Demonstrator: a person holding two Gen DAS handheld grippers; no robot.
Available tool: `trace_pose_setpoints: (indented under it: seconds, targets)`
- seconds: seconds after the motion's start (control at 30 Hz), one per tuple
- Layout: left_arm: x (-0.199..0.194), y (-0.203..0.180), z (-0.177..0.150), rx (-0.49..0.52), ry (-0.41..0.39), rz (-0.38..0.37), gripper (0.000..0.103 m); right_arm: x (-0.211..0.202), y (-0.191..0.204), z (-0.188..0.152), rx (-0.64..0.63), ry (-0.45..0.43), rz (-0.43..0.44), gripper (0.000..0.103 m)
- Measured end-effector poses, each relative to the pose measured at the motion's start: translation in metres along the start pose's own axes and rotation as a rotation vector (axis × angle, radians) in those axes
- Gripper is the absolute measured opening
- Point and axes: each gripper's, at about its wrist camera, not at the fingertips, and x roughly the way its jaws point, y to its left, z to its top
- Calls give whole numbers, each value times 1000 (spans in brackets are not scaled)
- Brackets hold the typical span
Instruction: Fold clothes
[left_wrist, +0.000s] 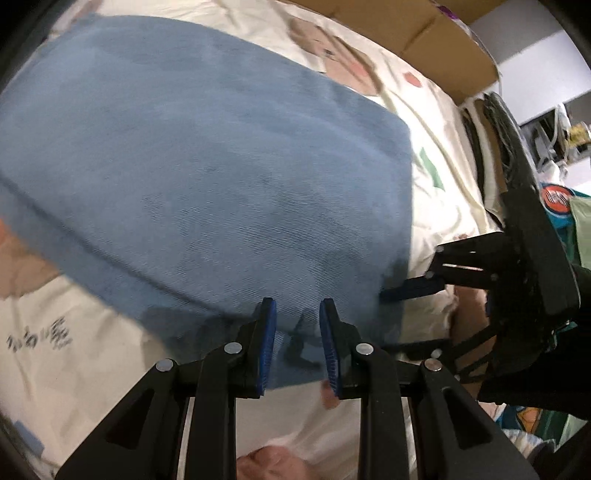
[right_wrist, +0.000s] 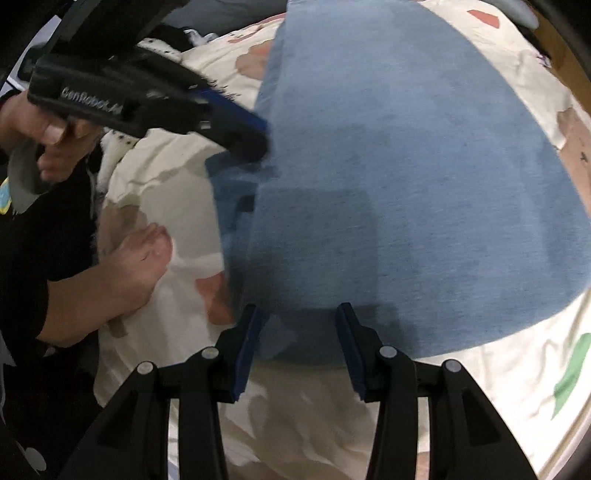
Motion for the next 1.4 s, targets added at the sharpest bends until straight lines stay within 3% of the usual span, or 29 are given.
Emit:
trace_pose_setpoints:
  seconds: [0.2, 0.43, 0.63, 0.83, 0.93, 1.07, 1.1, 1.17, 1.23, 1.4]
  targets:
    - [18, 12, -15, 5, 63, 10, 25, -17, -30, -9, 163, -40, 94, 41]
    - [13, 17, -32, 62, 101, 10, 25, -49, -83, -21, 374, -148, 47, 41]
    - [-10, 32, -28, -8, 63, 20, 25, -66, -146, -47, 665, -244, 59, 41]
    - [-11, 46, -24, -54, 73, 40, 27, -71, -179, -61, 789, -271, 93, 41]
    - [-11, 55, -27, -82, 96, 102, 52, -72, -192, -63, 837, -293, 120, 41]
    - [-14, 67, -31, -132, 89, 85, 55, -65, -207, -64, 928, -323, 156, 40]
    - [-12, 69, -32, -141, 91, 78, 55, -63, -209, -65, 947, -329, 164, 39]
    - [-7, 69, -32, -155, 92, 65, 55, -63, -214, -65, 984, -338, 173, 21]
    - [-2, 71, -34, -169, 111, 78, 55, -63, -213, -64, 994, -345, 192, 13]
    - [1, 84, -41, -265, 105, 35, 54, -77, -212, -60, 1001, -399, 254, 10]
